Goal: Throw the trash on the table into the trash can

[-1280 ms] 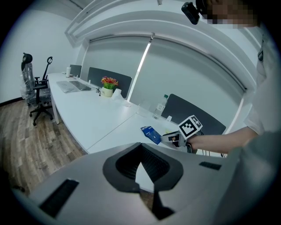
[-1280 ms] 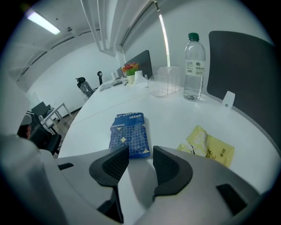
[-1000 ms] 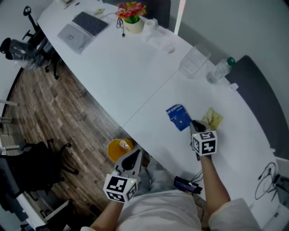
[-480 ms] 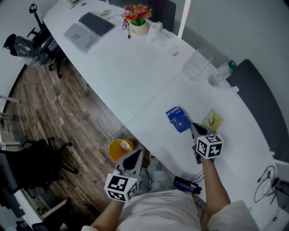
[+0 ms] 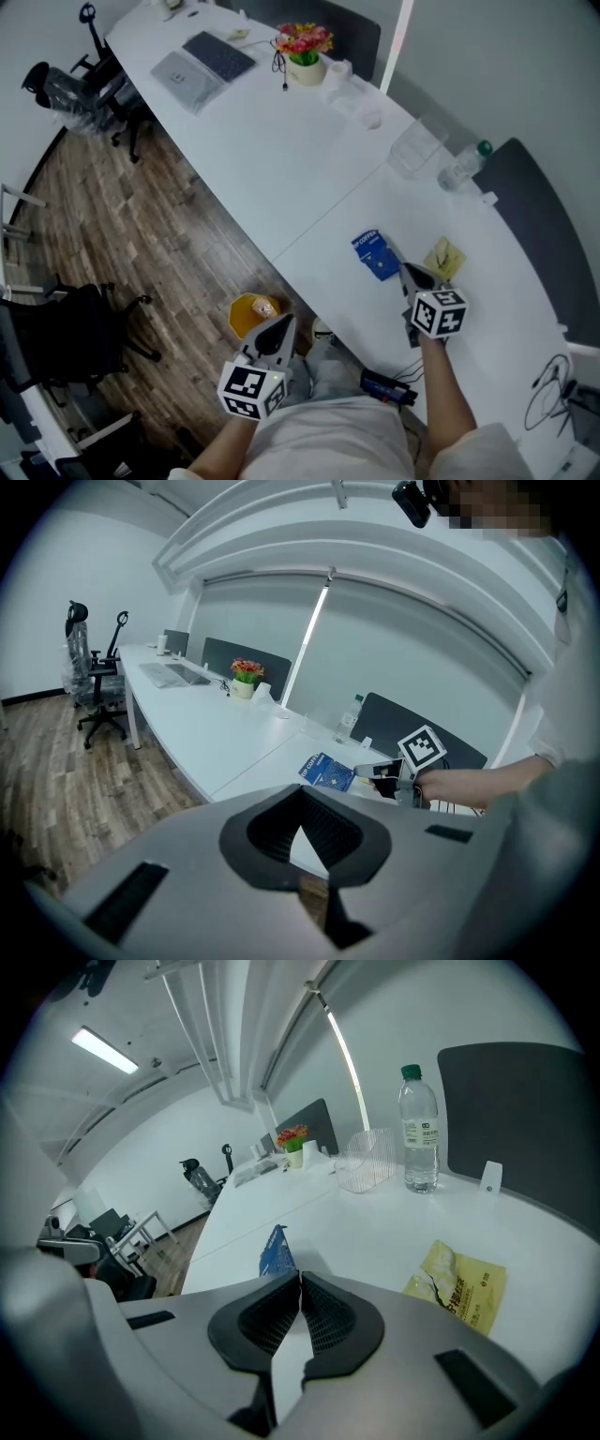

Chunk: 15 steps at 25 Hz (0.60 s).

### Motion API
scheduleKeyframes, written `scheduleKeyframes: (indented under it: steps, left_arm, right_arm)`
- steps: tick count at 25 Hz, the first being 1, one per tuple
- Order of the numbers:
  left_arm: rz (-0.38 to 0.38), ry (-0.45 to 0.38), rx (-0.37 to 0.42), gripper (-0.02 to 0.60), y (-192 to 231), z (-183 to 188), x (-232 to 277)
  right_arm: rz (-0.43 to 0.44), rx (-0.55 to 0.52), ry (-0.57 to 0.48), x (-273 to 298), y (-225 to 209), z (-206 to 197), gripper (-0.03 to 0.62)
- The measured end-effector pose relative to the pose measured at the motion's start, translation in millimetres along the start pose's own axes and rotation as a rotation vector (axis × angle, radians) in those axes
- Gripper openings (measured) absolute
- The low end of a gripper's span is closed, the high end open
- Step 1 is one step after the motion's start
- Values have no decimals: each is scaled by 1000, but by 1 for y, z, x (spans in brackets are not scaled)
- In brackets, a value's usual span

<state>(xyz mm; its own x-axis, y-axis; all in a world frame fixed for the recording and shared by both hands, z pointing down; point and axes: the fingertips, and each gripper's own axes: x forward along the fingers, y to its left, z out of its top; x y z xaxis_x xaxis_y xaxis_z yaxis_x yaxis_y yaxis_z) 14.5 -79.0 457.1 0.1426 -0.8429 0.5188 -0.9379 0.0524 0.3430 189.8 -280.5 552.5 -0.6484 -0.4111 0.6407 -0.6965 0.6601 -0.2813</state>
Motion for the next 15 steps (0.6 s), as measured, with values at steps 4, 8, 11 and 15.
scheduleKeyframes:
  steps: [4,8,11,15]
  left_arm:
    - [5,-6,-1,0,3,-1,-7]
    - [9,-18,-1,0,5,0,-10]
    - [11,-32,-3,0,6,3,-13]
    - [15,-45,-6,0,9,5,-21]
  right_arm:
    - [6,-8,-8,-2,6,4,35]
    - [19,-18,-15,-4,13,9,34]
    - [31,-20,-20,-6,19,12,34]
    - [47,-29,-25,-11,31,17,34]
